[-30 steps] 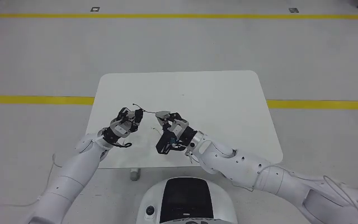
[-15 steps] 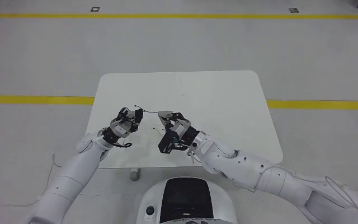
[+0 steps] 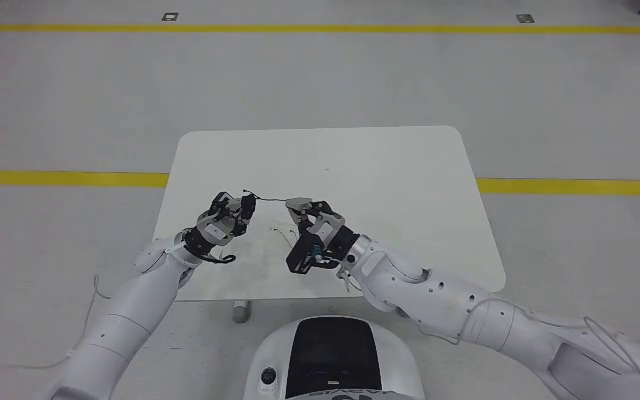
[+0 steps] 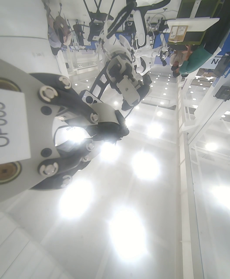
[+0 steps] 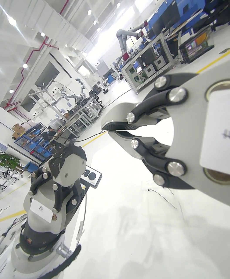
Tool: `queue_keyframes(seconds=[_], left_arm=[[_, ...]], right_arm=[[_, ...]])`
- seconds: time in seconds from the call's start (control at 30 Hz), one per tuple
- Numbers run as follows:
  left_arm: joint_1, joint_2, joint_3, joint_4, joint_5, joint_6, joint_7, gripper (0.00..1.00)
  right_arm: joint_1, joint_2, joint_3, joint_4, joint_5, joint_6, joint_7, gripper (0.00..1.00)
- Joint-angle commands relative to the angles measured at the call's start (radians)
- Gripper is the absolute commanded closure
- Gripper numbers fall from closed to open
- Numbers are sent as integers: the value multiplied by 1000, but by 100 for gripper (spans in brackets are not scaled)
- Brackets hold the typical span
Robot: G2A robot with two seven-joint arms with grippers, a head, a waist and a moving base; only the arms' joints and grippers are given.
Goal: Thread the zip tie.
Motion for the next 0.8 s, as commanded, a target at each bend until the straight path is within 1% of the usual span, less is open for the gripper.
queue_keyframes(seconds=[0.0,0.77], left_arm=[[0,0,0,0,0,0,0,100],[0,0,0,0,0,0,0,100]], right_arm=[[-1,2,1,0,0,0,-1,100],[-12,12,11,-6,0,0,-3,100]])
